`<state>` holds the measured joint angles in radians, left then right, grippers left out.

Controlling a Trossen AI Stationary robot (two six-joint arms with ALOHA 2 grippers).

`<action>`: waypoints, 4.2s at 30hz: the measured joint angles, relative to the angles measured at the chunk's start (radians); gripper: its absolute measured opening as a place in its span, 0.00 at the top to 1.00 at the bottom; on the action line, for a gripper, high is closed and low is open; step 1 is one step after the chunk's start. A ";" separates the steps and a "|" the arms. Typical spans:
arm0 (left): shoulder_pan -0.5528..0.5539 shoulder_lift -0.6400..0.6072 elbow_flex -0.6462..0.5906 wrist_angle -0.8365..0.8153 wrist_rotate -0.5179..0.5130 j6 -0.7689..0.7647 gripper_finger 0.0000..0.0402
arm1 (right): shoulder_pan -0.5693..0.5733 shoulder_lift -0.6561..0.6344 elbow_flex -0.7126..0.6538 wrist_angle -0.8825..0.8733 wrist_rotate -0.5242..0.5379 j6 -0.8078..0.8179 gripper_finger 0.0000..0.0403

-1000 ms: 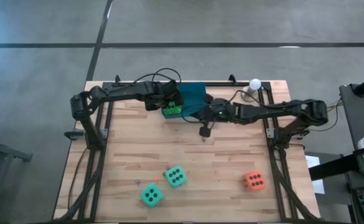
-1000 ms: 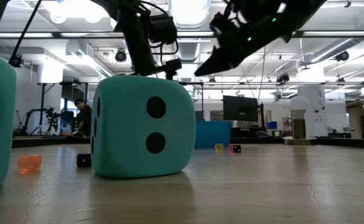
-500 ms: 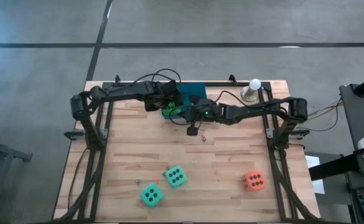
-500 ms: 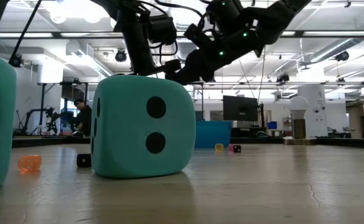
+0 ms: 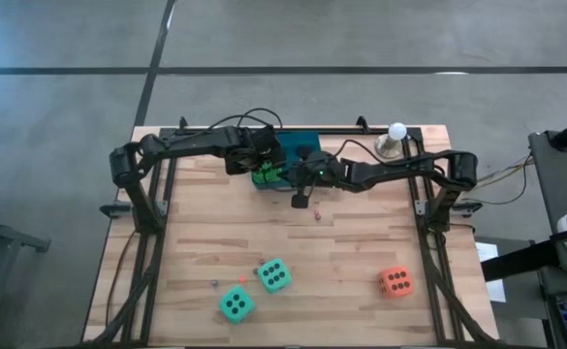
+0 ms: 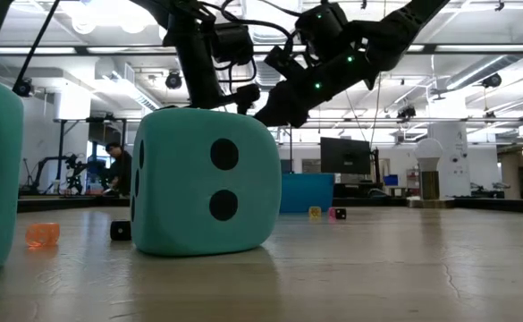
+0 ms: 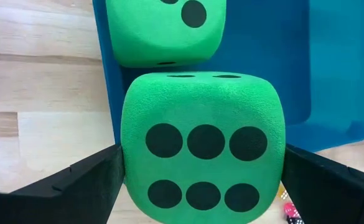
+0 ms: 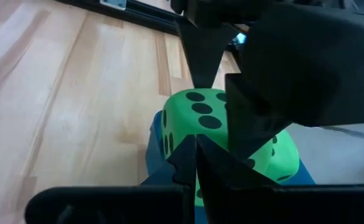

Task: Pick & Place Dice
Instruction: Put the large green dice into the blue bin, then put the large orange dice into the blue bin

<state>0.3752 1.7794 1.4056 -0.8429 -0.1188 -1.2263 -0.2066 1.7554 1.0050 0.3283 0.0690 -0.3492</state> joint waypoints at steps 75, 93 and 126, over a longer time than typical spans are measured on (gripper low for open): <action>-0.019 -0.039 0.002 -0.076 0.068 0.041 0.01 | -0.032 0.106 0.054 0.038 -0.126 -0.099 0.98; -0.032 -0.053 0.002 -0.106 0.104 0.040 0.01 | -0.037 0.108 0.053 0.010 -0.034 -0.053 0.98; -0.036 -0.158 0.002 -0.309 -0.098 0.088 0.02 | -0.042 -0.268 0.019 -0.431 -0.035 0.001 0.98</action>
<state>0.3389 1.6213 1.4078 -1.1523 -0.2167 -1.1386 -0.2489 1.4870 1.0243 -0.1028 0.0338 -0.3482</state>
